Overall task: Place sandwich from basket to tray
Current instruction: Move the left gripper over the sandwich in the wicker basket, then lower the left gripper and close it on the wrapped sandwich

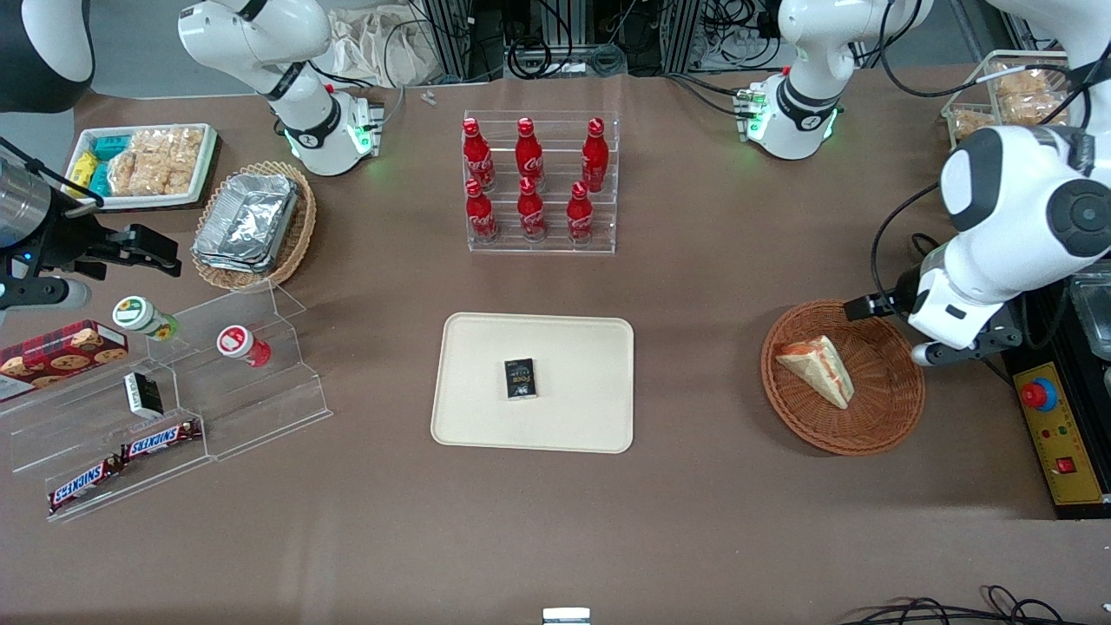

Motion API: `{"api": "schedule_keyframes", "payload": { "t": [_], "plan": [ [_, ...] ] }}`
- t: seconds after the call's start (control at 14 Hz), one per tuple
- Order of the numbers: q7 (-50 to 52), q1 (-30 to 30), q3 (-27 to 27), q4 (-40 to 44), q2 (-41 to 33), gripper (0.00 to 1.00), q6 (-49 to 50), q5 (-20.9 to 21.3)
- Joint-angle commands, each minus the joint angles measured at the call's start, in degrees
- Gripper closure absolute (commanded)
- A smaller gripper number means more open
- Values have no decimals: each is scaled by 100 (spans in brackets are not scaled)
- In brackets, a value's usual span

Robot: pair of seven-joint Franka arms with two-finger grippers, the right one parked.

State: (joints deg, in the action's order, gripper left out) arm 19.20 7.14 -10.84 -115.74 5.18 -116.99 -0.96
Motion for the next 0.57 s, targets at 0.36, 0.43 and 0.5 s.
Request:
{"api": "schedule_keyframes", "payload": {
  "t": [0.36, 0.43, 0.5],
  "plan": [
    [2024, -10, -58, -423, 642, 0, -1518, -141],
    [2218, -19, -67, -484, 677, 0, -1702, -141],
    [2324, -19, -67, -546, 713, 0, -1826, -141]
  ]
}}
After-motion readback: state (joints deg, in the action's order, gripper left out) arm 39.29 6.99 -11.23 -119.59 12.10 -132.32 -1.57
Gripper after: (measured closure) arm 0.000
